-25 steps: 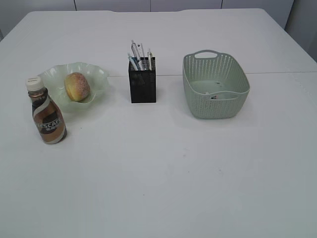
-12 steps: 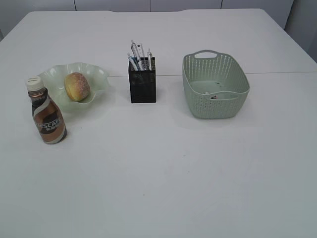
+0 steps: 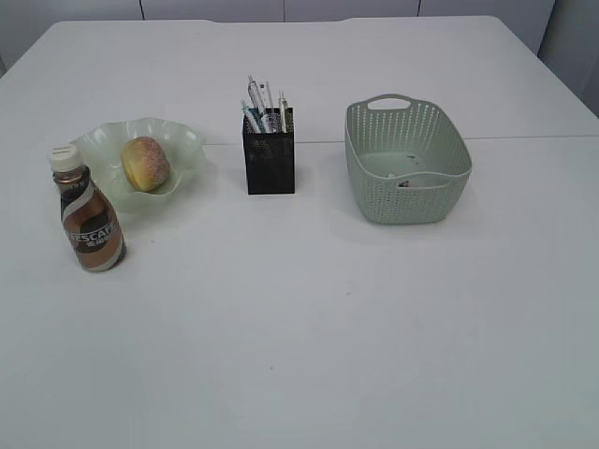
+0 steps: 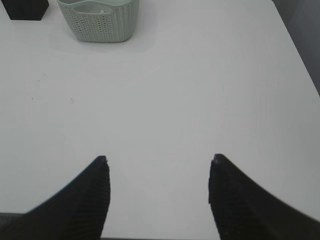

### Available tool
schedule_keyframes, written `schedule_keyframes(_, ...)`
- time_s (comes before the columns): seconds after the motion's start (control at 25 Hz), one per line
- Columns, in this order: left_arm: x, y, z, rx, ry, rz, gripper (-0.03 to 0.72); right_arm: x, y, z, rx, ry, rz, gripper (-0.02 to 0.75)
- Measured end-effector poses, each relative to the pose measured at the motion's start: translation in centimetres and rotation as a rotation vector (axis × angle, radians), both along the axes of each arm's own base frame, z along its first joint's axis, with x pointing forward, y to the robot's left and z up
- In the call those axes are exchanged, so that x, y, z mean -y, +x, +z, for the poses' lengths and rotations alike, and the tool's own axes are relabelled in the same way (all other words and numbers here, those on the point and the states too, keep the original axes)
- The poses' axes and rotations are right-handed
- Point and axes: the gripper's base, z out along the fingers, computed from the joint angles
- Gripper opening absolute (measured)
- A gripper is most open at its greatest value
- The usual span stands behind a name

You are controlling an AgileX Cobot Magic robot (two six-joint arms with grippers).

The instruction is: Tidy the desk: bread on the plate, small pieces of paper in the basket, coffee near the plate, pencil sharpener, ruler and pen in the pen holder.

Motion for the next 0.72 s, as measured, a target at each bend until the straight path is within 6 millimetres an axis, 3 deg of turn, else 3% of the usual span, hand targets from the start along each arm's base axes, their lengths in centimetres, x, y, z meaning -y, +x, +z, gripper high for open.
schedule_keyframes(0.72,0.00,-0.04,0.00,0.002,0.000,0.004,0.489,-0.06,-0.05,-0.02,-0.002,0.000,-0.057,0.458)
